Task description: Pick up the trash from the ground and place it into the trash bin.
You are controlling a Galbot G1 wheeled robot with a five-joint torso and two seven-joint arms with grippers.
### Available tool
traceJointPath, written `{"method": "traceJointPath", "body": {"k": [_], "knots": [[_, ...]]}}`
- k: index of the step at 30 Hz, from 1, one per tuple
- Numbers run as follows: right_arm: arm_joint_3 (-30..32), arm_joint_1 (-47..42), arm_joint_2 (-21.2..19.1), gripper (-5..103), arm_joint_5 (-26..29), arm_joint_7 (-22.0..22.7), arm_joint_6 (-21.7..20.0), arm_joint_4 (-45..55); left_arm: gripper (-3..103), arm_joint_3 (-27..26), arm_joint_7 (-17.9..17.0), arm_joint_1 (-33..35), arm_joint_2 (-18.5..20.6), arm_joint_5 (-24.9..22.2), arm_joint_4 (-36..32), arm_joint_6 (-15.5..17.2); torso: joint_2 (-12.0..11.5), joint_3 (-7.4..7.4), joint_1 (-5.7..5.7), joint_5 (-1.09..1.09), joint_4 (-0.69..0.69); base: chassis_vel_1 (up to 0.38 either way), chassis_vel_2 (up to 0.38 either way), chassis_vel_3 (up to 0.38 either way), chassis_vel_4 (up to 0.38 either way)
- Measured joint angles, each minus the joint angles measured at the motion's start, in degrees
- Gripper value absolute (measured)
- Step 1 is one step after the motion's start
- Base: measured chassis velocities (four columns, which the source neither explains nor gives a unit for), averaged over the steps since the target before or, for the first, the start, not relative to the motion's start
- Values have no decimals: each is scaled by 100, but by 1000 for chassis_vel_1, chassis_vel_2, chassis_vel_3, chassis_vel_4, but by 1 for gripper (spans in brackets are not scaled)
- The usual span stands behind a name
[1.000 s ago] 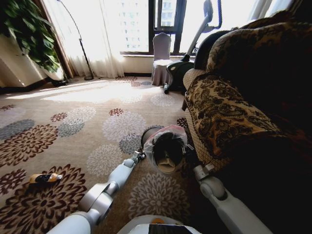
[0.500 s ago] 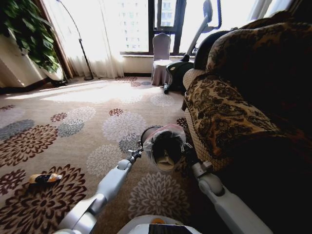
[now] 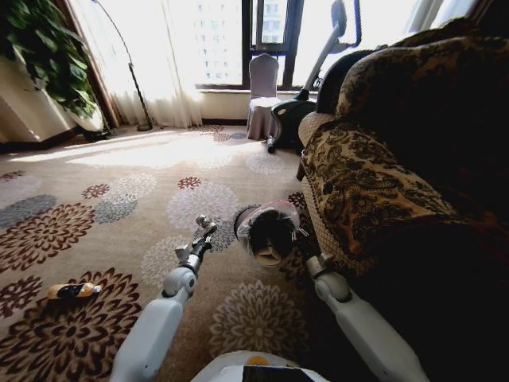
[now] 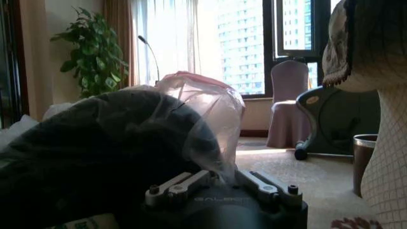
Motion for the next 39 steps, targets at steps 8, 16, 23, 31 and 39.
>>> {"method": "traceJointPath", "body": {"k": [8,16,23,31,39], "knots": [[-318,509,357,0,-130,-3,67,-717,14,-134,567,900,-226,-935,-1743,-347,0,1,0,0,-1,0,0,0,0],[-522,796,442,0,-172,-2,93,-881,14,875,169,1504,-331,-2546,-2805,544,0,0,0,-1,-2,0,0,0,0],[-491,718,441,0,-226,-2,97,-739,14,1156,-393,1082,-347,-3471,-2253,877,-1,1,0,0,-3,0,0,0,0],[-441,523,366,0,-222,-1,97,-484,14,1166,-898,435,-470,-4110,-1596,1067,-1,1,0,-1,-2,0,0,0,0],[-369,424,314,0,-213,-1,83,-332,27,1020,-1639,-385,-598,-5291,-846,1496,-1,2,1,-1,-3,0,0,0,0]]}}
